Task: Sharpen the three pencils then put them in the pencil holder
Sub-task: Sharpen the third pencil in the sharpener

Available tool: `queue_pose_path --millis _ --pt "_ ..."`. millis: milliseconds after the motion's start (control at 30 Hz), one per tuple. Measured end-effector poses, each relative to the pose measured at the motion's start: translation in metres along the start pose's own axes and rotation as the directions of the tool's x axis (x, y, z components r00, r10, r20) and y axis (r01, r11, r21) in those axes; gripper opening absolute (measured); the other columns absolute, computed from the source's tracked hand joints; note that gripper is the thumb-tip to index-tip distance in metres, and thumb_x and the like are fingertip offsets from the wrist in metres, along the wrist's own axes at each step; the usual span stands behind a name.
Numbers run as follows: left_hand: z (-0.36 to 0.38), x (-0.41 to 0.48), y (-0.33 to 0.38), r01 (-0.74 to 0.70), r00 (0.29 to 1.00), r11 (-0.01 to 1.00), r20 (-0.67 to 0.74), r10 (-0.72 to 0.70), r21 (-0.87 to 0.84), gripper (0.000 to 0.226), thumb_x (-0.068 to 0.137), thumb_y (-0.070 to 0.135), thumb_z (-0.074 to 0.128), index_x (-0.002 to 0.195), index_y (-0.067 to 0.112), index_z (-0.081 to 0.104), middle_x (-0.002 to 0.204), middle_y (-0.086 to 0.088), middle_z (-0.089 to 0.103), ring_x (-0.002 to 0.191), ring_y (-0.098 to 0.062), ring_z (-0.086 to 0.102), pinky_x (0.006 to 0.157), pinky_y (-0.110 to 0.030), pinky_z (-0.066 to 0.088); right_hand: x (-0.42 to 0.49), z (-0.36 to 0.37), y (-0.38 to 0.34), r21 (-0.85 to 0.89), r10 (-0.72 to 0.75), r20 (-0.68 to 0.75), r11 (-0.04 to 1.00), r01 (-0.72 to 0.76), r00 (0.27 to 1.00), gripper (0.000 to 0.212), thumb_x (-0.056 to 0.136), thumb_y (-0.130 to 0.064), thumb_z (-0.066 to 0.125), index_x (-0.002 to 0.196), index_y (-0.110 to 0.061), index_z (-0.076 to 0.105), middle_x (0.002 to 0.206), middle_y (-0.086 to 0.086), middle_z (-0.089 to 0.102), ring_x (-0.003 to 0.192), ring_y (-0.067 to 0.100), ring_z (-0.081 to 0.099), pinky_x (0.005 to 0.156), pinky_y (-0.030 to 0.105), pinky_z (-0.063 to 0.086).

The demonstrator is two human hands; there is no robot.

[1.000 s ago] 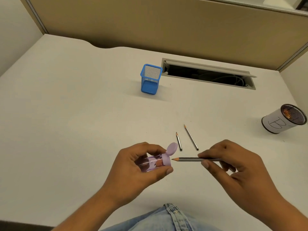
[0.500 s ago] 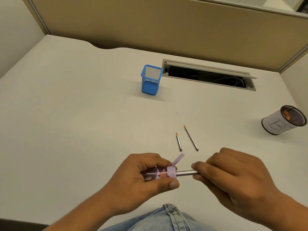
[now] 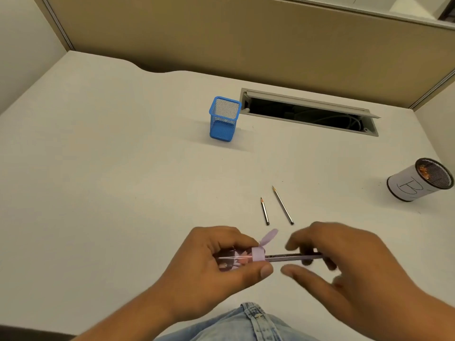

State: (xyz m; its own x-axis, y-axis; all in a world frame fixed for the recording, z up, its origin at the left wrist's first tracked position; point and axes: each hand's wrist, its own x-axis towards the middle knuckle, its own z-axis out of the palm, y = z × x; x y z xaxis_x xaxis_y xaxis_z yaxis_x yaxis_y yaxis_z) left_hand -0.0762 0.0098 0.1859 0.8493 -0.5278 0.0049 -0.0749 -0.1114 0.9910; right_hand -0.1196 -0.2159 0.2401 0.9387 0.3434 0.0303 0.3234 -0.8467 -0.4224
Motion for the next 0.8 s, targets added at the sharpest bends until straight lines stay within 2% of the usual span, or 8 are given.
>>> queue_pose_path --millis 100,200,267,333,400,500,700,800 --pt "0.006 0.001 0.002 0.174 0.985 0.944 0.069 -0.161 -0.282 0.011 0.071 0.038 0.079 0.074 0.027 0.079 0.056 0.016 0.06 0.046 0.004 0.047 0.049 -0.006 0.037 0.003 0.003 0.007 -0.308 -0.351 -0.125 0.903 0.3 0.928 0.024 0.091 -0.031 0.065 0.081 -0.013 0.077 0.065 0.0 0.066 0.049 0.024 0.049 0.042 0.03 0.04" --pt "0.01 -0.001 -0.002 0.064 0.997 0.99 -0.025 -0.068 -0.129 0.013 0.072 0.042 0.079 0.076 0.03 0.078 0.06 0.016 0.061 0.051 0.003 0.049 0.053 -0.009 0.038 0.002 0.005 0.006 -0.275 -0.305 -0.104 0.924 0.268 0.947 0.022 0.092 -0.032 0.064 0.078 -0.019 0.076 0.059 -0.003 0.06 0.044 0.023 0.045 0.039 0.027 0.036" --pt "0.008 -0.001 -0.007 -0.154 0.985 0.977 -0.059 0.164 0.147 0.014 0.076 0.041 0.08 0.083 0.029 0.077 0.067 0.015 0.063 0.057 0.002 0.051 0.055 -0.009 0.038 0.002 0.008 0.001 0.058 -0.013 0.007 0.998 0.013 1.0 0.02 0.09 -0.041 0.064 0.072 -0.03 0.065 0.055 -0.011 0.055 0.044 0.009 0.043 0.042 0.021 0.033" --pt "0.004 -0.001 -0.013 -0.39 0.915 0.845 0.051 0.401 0.365 0.02 0.082 0.034 0.079 0.093 0.017 0.077 0.075 0.009 0.066 0.063 -0.002 0.053 0.055 -0.015 0.044 0.007 0.012 0.004 0.513 0.308 0.344 0.73 -0.452 0.887 0.029 0.082 -0.043 0.074 0.064 -0.026 0.06 0.05 -0.012 0.049 0.042 0.005 0.035 0.043 0.015 0.027" --pt "0.0 -0.003 -0.02 -0.541 0.832 0.694 0.178 0.526 0.475 0.026 0.083 0.032 0.081 0.1 0.012 0.075 0.08 0.0 0.069 0.065 -0.013 0.057 0.052 -0.025 0.048 0.011 0.014 0.008 0.558 0.326 0.678 0.354 -0.75 0.659 0.028 0.075 -0.04 0.077 0.06 -0.021 0.064 0.05 -0.006 0.045 0.042 0.01 0.028 0.042 0.019 0.021" --pt "-0.003 -0.008 -0.026 -0.596 0.77 0.568 0.202 0.605 0.567 0.031 0.082 0.032 0.082 0.105 0.014 0.072 0.086 -0.002 0.069 0.065 -0.019 0.057 0.051 -0.027 0.047 0.012 0.012 0.011 0.489 0.178 0.793 0.385 -0.783 0.583 0.032 0.08 -0.049 0.068 0.07 -0.019 0.073 0.047 -0.005 0.042 0.045 0.012 0.026 0.044 0.021 0.02" --pt "-0.015 -0.004 -0.025 -0.301 0.914 0.875 -0.148 0.378 0.379 0.021 0.08 0.033 0.08 0.093 0.017 0.075 0.082 0.012 0.067 0.068 -0.002 0.055 0.061 -0.013 0.042 0.013 0.022 0.024 0.6 0.296 0.641 0.383 -0.702 0.709 0.04 0.088 -0.052 0.063 0.073 -0.016 0.073 0.05 -0.004 0.047 0.045 0.011 0.029 0.045 0.018 0.026" --pt "-0.014 -0.002 -0.023 -0.119 0.935 0.962 -0.297 0.191 0.246 0.019 0.076 0.042 0.077 0.087 0.027 0.075 0.076 0.005 0.069 0.062 -0.015 0.055 0.052 -0.023 0.044 0.021 0.039 0.032 0.672 0.413 0.543 0.309 -0.673 0.731 0.032 0.094 -0.035 0.059 0.075 -0.015 0.075 0.06 -0.002 0.058 0.046 0.009 0.038 0.045 0.017 0.031"
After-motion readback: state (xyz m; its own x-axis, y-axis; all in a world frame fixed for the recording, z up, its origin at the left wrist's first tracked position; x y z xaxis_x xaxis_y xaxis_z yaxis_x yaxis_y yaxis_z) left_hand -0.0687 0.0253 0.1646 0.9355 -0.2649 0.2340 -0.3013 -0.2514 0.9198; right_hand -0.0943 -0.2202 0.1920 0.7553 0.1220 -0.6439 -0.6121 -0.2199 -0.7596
